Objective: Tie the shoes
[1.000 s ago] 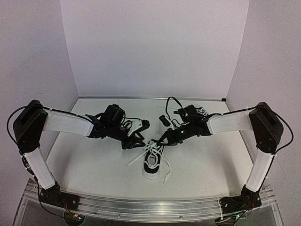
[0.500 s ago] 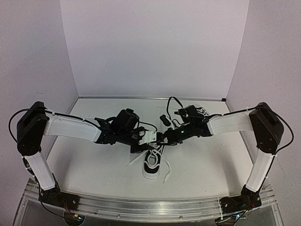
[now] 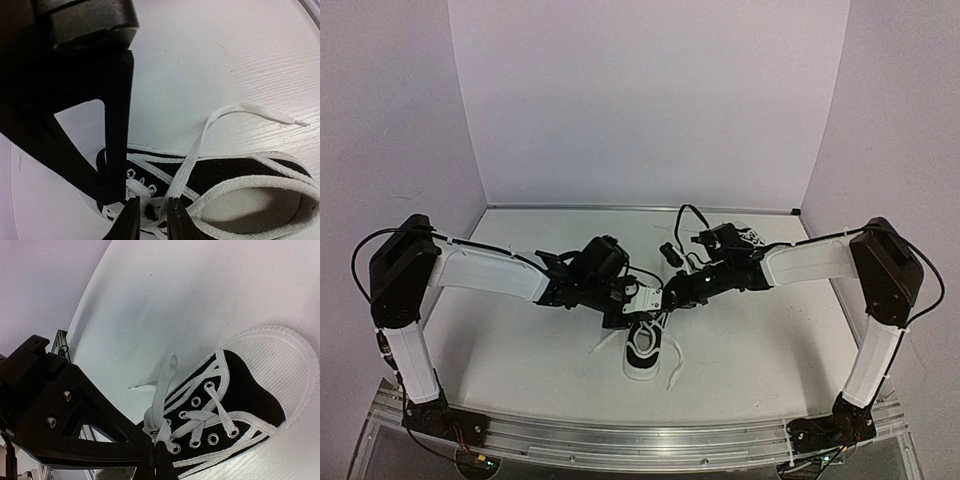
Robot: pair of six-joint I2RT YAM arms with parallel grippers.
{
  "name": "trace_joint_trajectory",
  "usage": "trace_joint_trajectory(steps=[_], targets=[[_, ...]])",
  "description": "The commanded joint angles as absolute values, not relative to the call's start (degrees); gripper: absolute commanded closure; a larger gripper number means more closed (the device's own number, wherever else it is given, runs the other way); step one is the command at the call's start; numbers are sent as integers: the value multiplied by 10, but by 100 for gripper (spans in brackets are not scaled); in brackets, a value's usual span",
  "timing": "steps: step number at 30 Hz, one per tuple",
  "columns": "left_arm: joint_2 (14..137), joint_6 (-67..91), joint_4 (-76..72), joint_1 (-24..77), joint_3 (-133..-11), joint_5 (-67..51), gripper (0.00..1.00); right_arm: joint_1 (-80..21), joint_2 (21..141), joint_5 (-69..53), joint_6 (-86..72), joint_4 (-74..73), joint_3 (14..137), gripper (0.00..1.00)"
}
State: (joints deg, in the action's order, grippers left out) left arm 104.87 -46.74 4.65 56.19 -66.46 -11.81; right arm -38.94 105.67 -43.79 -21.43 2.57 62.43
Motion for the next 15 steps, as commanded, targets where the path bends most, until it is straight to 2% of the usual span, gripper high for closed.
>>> trace_joint_trajectory(steps=[1,9,15], targets=[[1064,-478,61,565,-702,-113,80,-393,1043,-439,-217,44,625,100],[1083,-483,87,567,-715,-105,74,-393,1042,-438,-218,44,621,100],[1078,-487,107,567,-712,-119,74,-393,1044,-438,-218,45,622,100]])
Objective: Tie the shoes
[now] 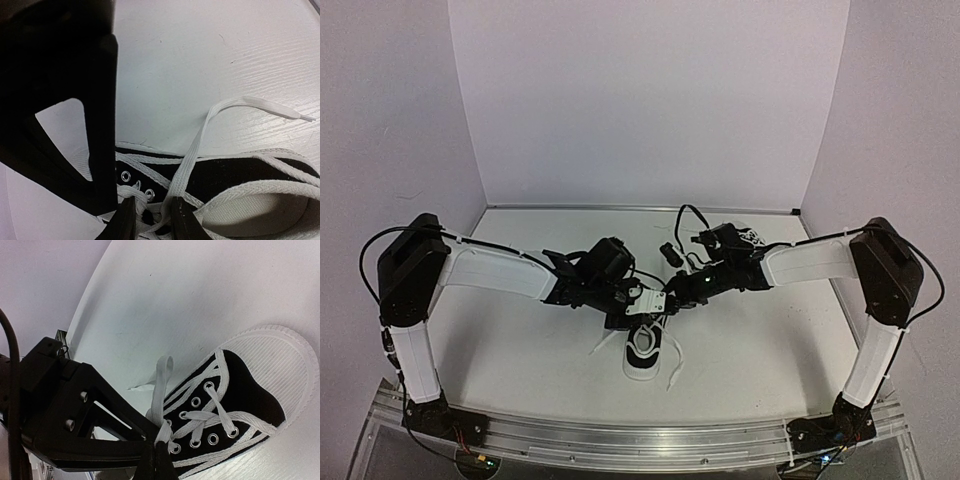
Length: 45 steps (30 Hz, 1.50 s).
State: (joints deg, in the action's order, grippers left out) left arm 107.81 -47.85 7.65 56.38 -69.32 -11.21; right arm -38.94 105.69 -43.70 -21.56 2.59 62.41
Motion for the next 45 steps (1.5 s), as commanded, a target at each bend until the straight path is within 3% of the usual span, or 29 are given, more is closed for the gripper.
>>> trace_joint_trajectory(steps=[1,9,24,31,38,45], targets=[[1076,-487,108,567,-711,-121,74,-393,1044,-439,-218,45,622,100],[1083,-485,132,567,-722,-126,70,-393,1043,-439,-217,45,622,100],[1069,-467,113,566,-712,-109,100,-393,1042,-437,-216,44,619,100],[1041,-446,70,565,-685,-127,99,-393,1043,-437,-216,44,618,100],[1050,-453,85,565,-697,-133,84,-393,1042,-437,-216,45,618,100],[1070,-461,106,565,-717,-132,77,-393,1043,-438,-216,45,618,100]])
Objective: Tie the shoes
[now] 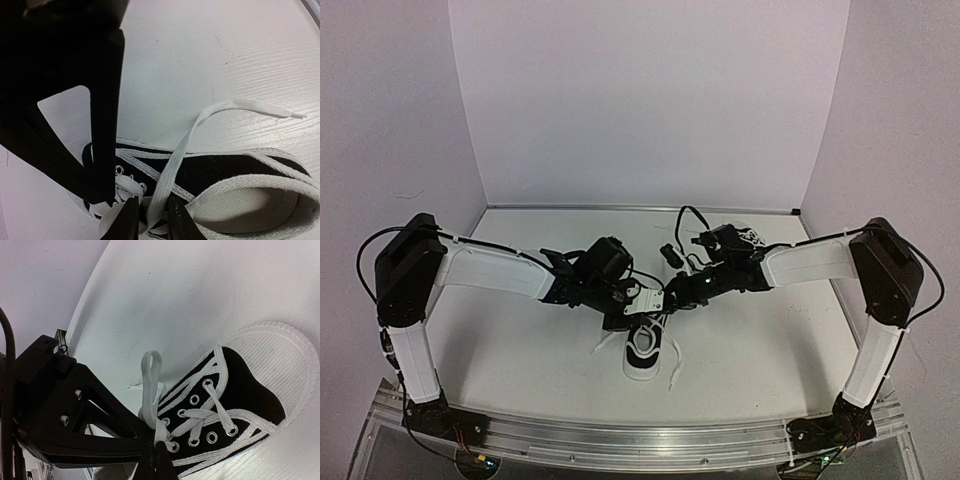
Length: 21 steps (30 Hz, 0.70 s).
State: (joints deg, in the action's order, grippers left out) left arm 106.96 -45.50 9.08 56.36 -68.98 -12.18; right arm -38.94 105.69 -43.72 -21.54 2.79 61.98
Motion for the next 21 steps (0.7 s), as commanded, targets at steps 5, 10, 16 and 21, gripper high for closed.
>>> trace_joint_trajectory(steps=[5,10,16,21], targets=[[1085,-469,127,565,-729,-140,74,-393,1044,-439,-215,44,618,100],[1097,-470,136,565,-738,-124,79,-393,1044,-439,-215,44,618,100],[1085,-464,122,565,-729,-117,91,-393,1046,-439,-216,44,619,100],[1050,-439,70,565,-686,-123,93,-393,1046,-437,-215,45,617,100]])
